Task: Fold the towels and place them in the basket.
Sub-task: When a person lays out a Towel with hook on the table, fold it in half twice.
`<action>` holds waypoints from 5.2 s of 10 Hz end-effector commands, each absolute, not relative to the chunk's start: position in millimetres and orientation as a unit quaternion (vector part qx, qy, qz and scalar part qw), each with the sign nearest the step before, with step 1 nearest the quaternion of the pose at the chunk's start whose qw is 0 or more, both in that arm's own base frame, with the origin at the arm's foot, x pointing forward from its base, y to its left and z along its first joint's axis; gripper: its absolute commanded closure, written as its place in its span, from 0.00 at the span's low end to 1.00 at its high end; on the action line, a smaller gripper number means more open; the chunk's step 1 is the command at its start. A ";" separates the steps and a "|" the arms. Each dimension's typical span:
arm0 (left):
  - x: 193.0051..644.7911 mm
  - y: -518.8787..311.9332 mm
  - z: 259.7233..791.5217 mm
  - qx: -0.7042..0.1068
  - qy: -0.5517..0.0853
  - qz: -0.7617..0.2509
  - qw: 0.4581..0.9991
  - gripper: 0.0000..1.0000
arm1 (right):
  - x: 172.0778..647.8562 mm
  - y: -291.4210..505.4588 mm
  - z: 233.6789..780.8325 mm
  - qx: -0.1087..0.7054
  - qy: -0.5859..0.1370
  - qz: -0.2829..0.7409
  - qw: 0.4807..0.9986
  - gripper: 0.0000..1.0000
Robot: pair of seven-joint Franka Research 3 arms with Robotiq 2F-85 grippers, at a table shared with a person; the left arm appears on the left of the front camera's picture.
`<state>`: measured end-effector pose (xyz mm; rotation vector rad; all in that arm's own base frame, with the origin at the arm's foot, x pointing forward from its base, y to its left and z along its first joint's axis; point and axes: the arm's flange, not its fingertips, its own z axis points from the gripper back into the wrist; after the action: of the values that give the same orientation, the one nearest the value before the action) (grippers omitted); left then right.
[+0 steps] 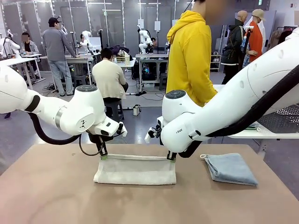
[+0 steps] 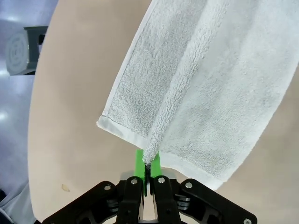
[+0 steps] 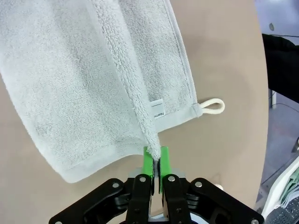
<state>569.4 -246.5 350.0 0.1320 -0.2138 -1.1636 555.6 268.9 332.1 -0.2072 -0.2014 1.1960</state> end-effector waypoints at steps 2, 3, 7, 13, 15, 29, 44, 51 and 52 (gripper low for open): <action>568.2 -243.9 351.1 0.063 -0.100 -0.547 0.829 1.00 | 552.4 268.5 341.8 -0.101 -0.098 0.561 0.816 1.00; 568.2 -243.9 351.1 0.063 -0.100 -0.547 0.829 1.00 | 552.4 268.5 341.8 -0.101 -0.098 0.561 0.816 1.00; 575.5 -245.2 354.3 0.066 -0.109 -0.556 0.821 0.95 | 568.0 275.7 345.1 -0.077 -0.112 0.572 0.809 0.93; 590.8 -225.2 345.5 0.050 -0.097 -0.530 0.841 0.95 | 584.5 264.5 330.3 -0.085 -0.086 0.550 0.826 0.93; 593.1 -225.3 337.2 0.052 -0.101 -0.532 0.839 0.95 | 582.9 264.6 320.6 -0.094 -0.110 0.554 0.820 0.93; 573.0 -202.8 346.2 -0.019 -0.171 -0.501 0.848 0.00 | 570.8 244.7 323.6 -0.063 -0.158 0.529 0.831 0.00; 414.9 -123.1 399.6 -0.053 -0.159 -0.262 0.951 0.00 | 530.1 272.9 347.3 -0.073 -0.095 0.105 0.987 0.00; 408.4 -116.4 392.4 -0.044 -0.158 -0.251 0.954 0.00 | 538.3 263.6 336.8 -0.031 -0.076 0.062 0.995 0.00; 408.4 -116.4 392.4 -0.044 -0.158 -0.251 0.954 0.00 | 544.8 263.1 331.1 -0.014 -0.067 0.046 0.997 0.00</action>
<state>406.8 -112.4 394.2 -0.1047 -0.3148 -0.5218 534.5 260.7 335.8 -0.0664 -0.1480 0.1597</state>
